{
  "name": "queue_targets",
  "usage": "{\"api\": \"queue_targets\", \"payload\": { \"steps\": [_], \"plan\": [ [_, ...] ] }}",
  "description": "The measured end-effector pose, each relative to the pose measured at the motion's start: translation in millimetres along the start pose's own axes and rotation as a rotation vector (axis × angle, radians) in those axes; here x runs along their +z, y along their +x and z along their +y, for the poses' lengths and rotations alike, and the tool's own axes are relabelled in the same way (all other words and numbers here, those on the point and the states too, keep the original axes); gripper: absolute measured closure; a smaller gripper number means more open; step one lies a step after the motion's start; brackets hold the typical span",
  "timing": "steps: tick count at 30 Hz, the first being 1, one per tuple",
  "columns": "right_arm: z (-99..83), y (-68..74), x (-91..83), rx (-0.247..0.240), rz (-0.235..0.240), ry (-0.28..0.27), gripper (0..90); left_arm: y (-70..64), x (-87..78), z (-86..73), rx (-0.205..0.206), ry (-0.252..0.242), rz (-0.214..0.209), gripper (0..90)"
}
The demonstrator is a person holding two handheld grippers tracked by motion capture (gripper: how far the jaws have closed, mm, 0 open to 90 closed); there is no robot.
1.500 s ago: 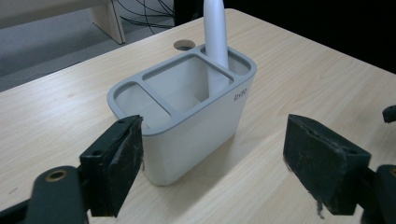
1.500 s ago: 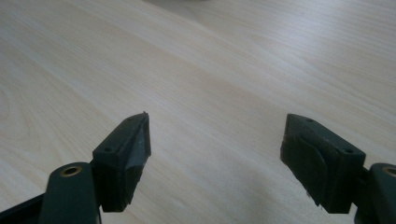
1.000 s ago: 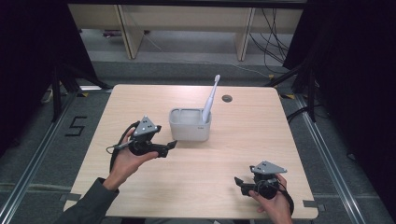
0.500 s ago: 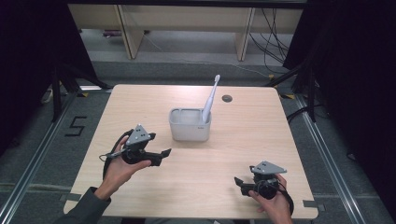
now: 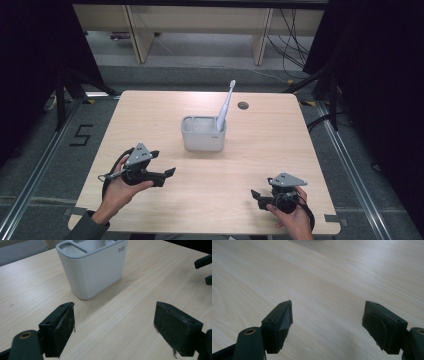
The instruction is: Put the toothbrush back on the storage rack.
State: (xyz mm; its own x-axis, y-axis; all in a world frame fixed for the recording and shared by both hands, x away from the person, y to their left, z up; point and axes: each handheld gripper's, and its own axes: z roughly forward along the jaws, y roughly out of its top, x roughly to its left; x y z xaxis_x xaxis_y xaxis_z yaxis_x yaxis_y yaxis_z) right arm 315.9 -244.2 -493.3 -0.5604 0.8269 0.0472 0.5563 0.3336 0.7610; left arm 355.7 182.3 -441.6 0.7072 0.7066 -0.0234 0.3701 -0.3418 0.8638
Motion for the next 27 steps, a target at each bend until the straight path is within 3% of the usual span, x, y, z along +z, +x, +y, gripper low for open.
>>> {"api": "queue_targets", "payload": {
  "steps": [1,2,5,6,20,21,27],
  "plan": [
    [0.4,-1.6,0.8,-0.018,0.010,0.003,24.9,0.0,-0.9,-3.2,0.001,0.007,0.001,16.7],
    [-0.2,-0.5,-0.2,0.006,0.003,0.008,24.8,0.0,-1.2,-6.2,-0.003,0.007,-0.001,16.6],
    [-0.1,0.2,-0.6,0.013,0.002,0.011,24.8,0.5,-2.9,-13.0,-0.005,0.009,-0.004,16.5],
    [0.9,-2.8,-0.1,-0.016,0.028,0.017,24.8,-0.3,-4.7,-17.0,-0.005,0.010,-0.001,16.4],
    [0.9,-1.7,-1.0,-0.020,0.015,0.002,24.8,-10.0,-12.3,-44.0,0.008,0.026,-0.016,16.3],
    [1.0,-1.6,-1.7,-0.029,0.002,-0.004,24.8,-9.1,-14.4,-45.2,0.031,0.048,-0.010,16.3],
    [1.1,-1.8,-1.5,-0.028,0.014,-0.004,24.8,-13.6,-18.2,-54.3,0.026,0.053,-0.007,16.3]
  ]
}}
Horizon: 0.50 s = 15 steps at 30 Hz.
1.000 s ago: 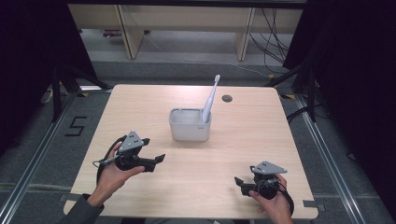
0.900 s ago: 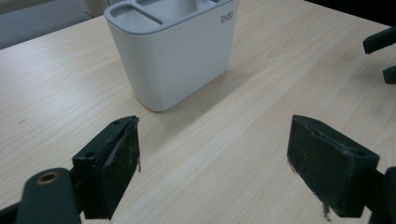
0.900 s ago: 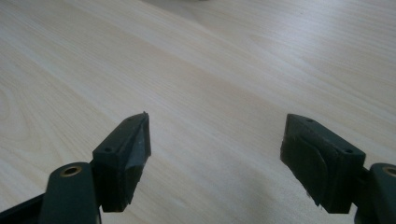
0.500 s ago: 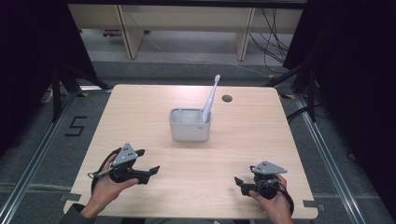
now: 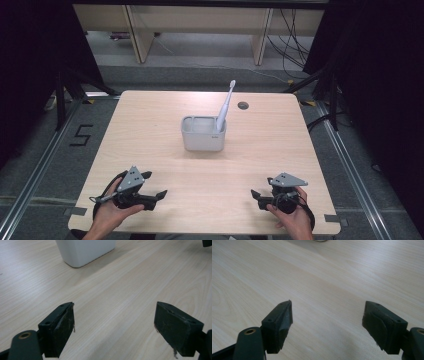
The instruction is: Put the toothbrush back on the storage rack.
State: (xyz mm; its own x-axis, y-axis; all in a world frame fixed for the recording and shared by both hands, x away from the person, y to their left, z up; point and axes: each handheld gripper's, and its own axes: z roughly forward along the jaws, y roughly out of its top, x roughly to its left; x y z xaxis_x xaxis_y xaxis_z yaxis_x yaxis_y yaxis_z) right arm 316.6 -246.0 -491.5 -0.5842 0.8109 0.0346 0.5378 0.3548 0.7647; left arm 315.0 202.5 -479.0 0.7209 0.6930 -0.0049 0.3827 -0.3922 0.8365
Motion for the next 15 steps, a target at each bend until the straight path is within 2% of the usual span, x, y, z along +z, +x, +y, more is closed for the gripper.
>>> {"api": "queue_targets", "payload": {
  "steps": [3,4,5,7,8,9,10,14,15],
  "plan": [
    [-0.3,0.4,-0.4,0.012,-0.003,-0.001,24.8,-3.8,-4.3,-3.3,0.008,0.013,-0.001,16.3],
    [-0.4,1.6,-1.1,0.030,-0.010,0.006,24.8,-6.2,-4.0,-4.1,-0.008,-0.002,-0.003,16.3],
    [-0.3,-0.4,-0.8,-0.001,-0.020,-0.008,24.8,-8.7,-5.8,-5.9,-0.005,0.002,-0.008,16.3],
    [-0.2,-0.2,-1.0,0.002,-0.019,-0.007,24.8,-11.3,-7.5,-7.3,-0.010,0.004,-0.012,16.3],
    [-0.3,0.3,-0.8,0.011,-0.007,-0.004,24.8,-11.5,-8.8,-8.0,0.004,0.011,-0.018,16.3],
    [-0.2,0.1,-0.5,0.012,-0.001,-0.001,24.8,-12.6,-11.1,-9.2,0.027,0.026,0.000,16.3],
    [-0.3,-0.1,-0.5,0.010,-0.002,-0.001,24.8,-15.4,-11.8,-10.4,0.017,0.021,-0.008,16.3],
    [-0.3,0.0,-0.4,0.014,-0.003,-0.003,24.7,-23.1,-14.4,-14.3,0.030,0.028,-0.003,16.3],
    [-0.2,0.3,-0.5,0.016,-0.003,-0.002,24.8,-23.2,-15.4,-14.9,0.051,0.038,-0.012,16.3]
  ]
}}
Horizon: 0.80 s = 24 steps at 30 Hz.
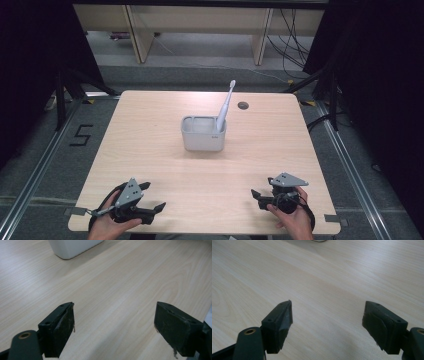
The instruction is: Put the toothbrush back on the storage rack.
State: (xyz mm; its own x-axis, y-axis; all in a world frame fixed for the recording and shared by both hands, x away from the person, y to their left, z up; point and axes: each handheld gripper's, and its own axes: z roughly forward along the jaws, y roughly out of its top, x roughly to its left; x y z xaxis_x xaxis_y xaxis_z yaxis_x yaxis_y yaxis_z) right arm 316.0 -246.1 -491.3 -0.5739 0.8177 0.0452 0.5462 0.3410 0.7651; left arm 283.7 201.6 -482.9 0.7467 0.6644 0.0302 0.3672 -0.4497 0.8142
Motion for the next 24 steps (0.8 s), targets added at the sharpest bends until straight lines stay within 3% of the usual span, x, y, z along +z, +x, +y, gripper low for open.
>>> {"api": "queue_targets", "payload": {
  "steps": [3,4,6,7,8,10,11,12,13,15,20,24],
  "plan": [
    [-0.1,-0.2,0.1,-0.003,0.000,0.001,24.7,-3.7,-2.2,-1.6,0.018,0.015,0.010,16.3],
    [-0.2,-0.5,-0.5,-0.010,-0.017,-0.004,24.7,-6.2,-1.3,-2.3,-0.001,-0.004,0.003,16.3],
    [-0.2,-0.7,-0.5,-0.009,-0.021,-0.005,24.7,-8.0,-2.9,-3.1,0.007,0.000,0.001,16.3],
    [-0.2,-0.7,-0.5,-0.008,-0.021,-0.005,24.7,-6.2,-5.5,-3.3,0.050,0.035,0.013,16.3],
    [-0.4,-0.6,0.3,-0.002,-0.007,-0.003,24.7,-8.6,-4.7,-4.2,0.048,0.005,0.012,16.3],
    [-0.5,-0.8,0.4,-0.004,-0.008,-0.003,24.6,-7.8,-5.9,-5.5,0.084,0.017,0.009,16.3],
    [-0.4,-0.7,0.5,-0.003,-0.008,-0.003,24.7,-10.4,-4.4,-7.4,0.057,0.000,0.018,16.4],
    [-0.5,-0.8,0.5,-0.003,-0.007,-0.003,24.7,-8.6,-6.2,-7.8,0.085,0.030,0.023,16.3],
    [-0.5,-0.7,0.5,-0.003,-0.008,-0.003,24.6,-9.5,-5.3,-8.9,0.074,0.024,0.026,16.4],
    [-0.4,-1.1,0.1,-0.011,-0.012,-0.001,24.6,-8.0,-7.1,-10.1,0.100,0.048,0.028,16.4],
    [-0.6,-0.5,0.9,0.002,0.005,0.005,24.6,-7.3,-8.6,-12.5,0.090,0.053,0.040,16.4],
    [-0.5,-0.4,0.4,-0.009,-0.008,0.004,24.6,-5.8,-7.7,-13.3,0.091,0.045,0.043,16.4]
  ]
}}
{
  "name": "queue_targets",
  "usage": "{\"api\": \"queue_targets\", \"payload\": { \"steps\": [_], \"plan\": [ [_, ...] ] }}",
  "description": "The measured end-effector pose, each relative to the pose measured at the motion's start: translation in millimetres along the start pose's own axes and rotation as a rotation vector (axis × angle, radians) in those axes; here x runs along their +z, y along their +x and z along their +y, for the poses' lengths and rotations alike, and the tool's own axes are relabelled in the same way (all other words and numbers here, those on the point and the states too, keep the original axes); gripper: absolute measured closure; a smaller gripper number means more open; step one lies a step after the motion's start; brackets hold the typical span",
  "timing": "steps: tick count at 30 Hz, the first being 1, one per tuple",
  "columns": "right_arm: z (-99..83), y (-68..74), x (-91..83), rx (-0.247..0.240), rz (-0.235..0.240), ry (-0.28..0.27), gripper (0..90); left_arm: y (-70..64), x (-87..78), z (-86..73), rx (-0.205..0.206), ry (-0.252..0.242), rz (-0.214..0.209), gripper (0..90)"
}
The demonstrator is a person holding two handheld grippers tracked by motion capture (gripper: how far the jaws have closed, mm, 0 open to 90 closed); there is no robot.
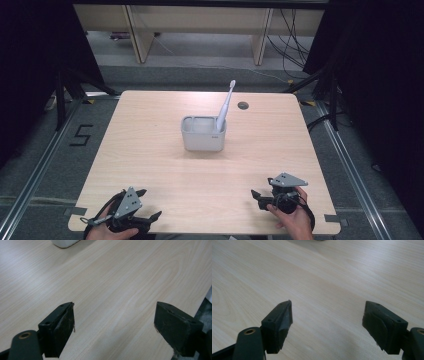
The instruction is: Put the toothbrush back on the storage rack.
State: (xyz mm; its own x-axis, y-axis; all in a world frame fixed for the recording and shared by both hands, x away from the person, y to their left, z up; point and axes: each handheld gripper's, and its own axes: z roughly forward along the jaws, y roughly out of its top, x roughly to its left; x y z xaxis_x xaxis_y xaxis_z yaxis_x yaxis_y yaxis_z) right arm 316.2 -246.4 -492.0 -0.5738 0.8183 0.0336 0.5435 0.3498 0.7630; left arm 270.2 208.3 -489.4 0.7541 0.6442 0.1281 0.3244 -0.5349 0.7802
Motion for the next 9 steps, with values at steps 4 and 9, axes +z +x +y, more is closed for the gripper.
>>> {"api": "queue_targets", "payload": {
  "steps": [4,9],
  "plan": [
    [-0.1,-0.5,-0.1,-0.001,-0.002,0.000,24.6,-0.1,-0.2,0.1,-0.009,0.001,0.003,16.4],
    [-0.4,0.0,0.1,0.013,0.011,0.005,24.5,-0.5,0.4,-0.1,-0.022,-0.007,-0.002,16.4]
  ]
}}
